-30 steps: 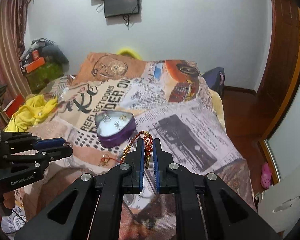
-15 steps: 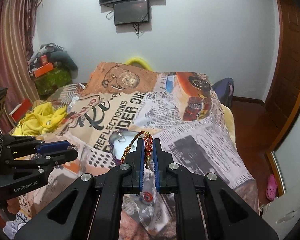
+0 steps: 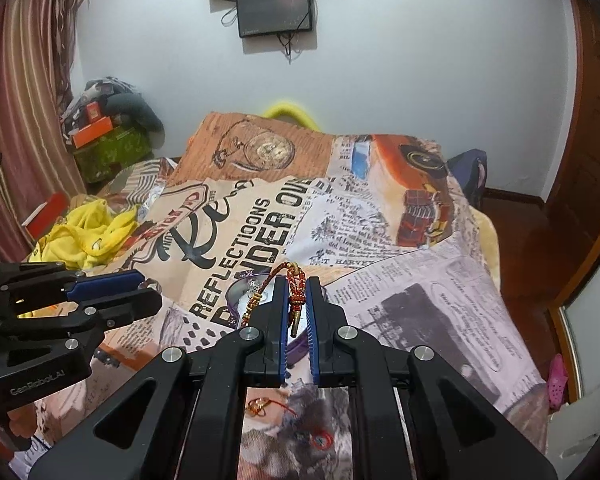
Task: Organize jewelry
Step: 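Lift and carry the bracelet and ring over the purple tin with both grippers, then open both grippers to drop the bracelet and ring into the tin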
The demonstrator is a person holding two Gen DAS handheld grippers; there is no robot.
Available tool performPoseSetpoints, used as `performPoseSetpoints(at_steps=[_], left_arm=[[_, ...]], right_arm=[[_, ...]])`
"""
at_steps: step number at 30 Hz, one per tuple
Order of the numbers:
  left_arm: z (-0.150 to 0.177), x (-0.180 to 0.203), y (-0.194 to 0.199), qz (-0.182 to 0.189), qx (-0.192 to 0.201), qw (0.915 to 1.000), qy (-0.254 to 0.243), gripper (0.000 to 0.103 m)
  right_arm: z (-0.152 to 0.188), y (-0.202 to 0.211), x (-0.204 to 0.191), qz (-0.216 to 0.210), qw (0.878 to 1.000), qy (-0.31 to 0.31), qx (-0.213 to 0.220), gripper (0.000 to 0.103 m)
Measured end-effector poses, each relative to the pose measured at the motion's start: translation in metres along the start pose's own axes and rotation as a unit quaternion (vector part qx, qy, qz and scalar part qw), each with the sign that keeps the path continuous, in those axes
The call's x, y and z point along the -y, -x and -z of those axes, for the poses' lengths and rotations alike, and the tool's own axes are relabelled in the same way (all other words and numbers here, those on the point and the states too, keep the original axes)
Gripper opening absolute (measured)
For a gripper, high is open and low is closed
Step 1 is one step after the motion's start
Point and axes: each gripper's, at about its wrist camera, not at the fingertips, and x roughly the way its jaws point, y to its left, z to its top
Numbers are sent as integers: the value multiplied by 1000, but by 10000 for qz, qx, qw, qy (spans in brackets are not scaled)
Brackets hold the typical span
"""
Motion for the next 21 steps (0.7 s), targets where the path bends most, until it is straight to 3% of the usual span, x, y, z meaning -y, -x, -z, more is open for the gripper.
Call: performPoseSetpoints(at_steps=[16, 21], left_arm=[[-11, -11, -51, 122, -335, 9994, 45, 20], [-12, -8, -66, 151, -466, 9988, -47, 20]], right_arm=[[1, -55, 1, -219, 9981, 138, -558, 7], [2, -70, 5, -417, 9947, 186, -924, 8]])
